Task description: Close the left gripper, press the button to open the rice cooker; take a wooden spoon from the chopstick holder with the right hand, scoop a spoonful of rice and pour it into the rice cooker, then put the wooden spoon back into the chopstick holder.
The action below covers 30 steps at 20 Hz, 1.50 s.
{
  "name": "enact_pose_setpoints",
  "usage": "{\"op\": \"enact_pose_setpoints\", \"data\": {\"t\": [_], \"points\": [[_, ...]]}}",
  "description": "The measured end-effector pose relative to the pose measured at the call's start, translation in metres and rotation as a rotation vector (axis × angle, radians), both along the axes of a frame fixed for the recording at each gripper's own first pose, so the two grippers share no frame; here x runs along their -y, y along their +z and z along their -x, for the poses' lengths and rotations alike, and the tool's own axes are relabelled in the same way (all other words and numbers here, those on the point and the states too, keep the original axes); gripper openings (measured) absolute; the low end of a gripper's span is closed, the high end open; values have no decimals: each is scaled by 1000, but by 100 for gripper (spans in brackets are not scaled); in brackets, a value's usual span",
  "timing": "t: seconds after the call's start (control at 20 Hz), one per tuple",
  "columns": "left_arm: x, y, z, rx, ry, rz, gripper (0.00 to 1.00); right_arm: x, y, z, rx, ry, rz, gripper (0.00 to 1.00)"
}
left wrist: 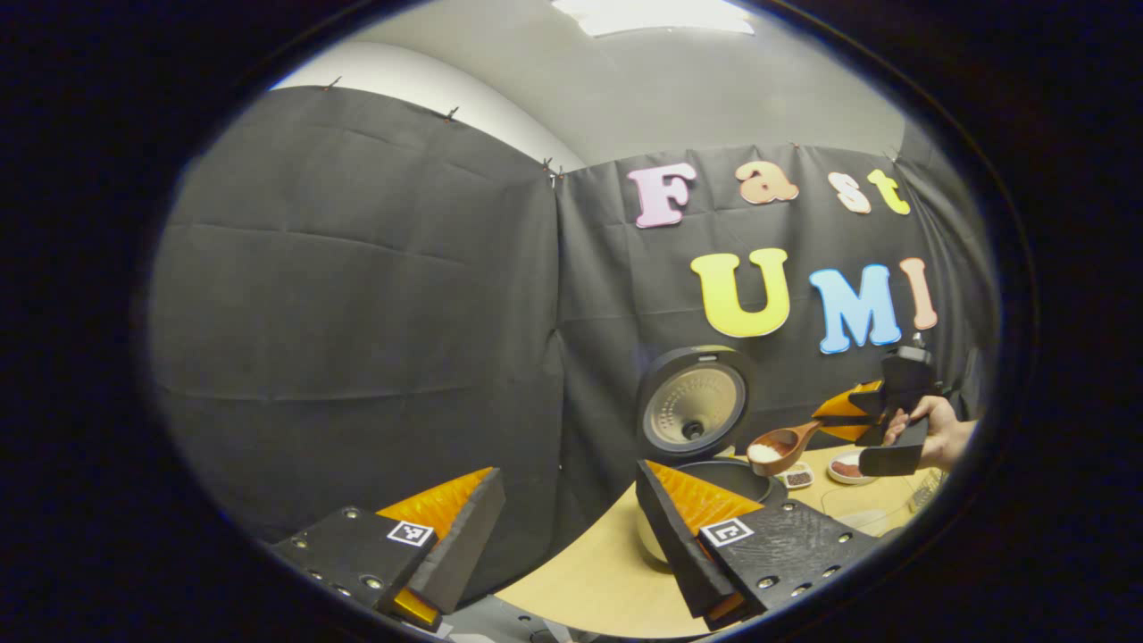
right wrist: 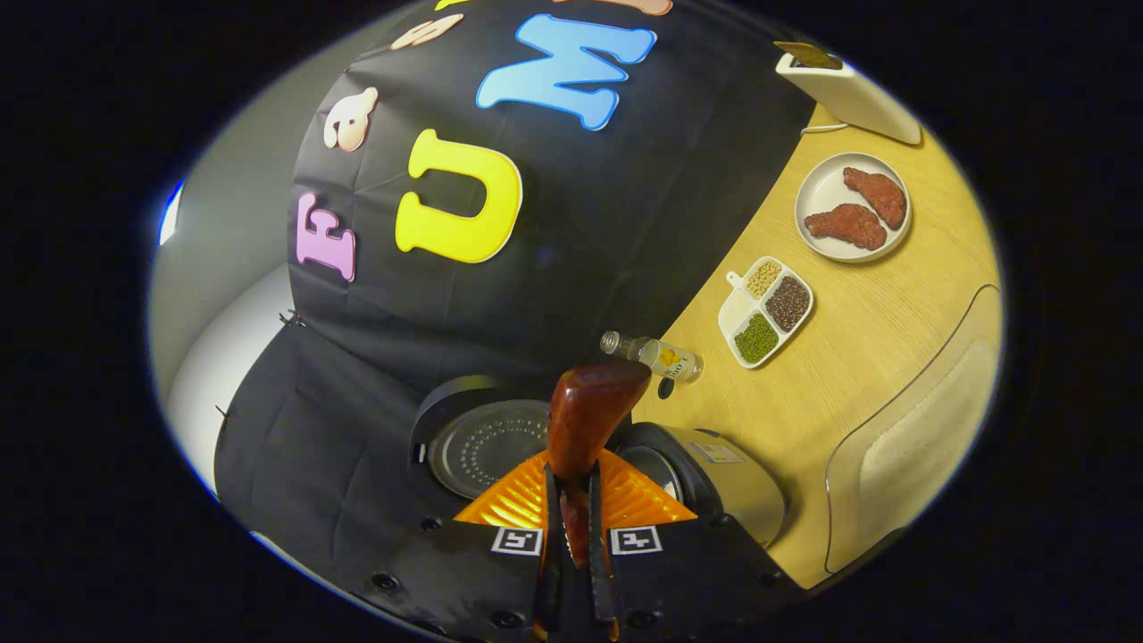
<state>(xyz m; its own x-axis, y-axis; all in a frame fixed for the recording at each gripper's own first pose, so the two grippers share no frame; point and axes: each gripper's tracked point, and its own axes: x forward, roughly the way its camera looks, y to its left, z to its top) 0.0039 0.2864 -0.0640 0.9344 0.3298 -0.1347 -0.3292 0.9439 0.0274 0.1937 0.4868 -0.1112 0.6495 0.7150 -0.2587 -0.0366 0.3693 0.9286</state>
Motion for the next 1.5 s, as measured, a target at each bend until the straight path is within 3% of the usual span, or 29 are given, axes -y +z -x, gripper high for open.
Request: {"op": "enact_pose_setpoints", "data": {"t": [0.25,0.6,1.15,1.2,1.45,1.5], "points": [[-23,-16,14,-25,53,22,89,-48,-19,-7,105,45,146,14],[-41,-32,25,-47,92,45,89,-86,-43,2,324,175,438,13],[-32,-41,22,-44,106,83,89,-106,-20,22,912,354,875,13],[-32,-42,22,-40,109,84,89,-107,-17,24,968,364,909,17],[-29,-41,27,-31,120,93,89,-113,-4,40,1233,415,1071,10],[-27,-42,29,-30,123,94,89,-114,-2,44,1283,426,1102,13]]}}
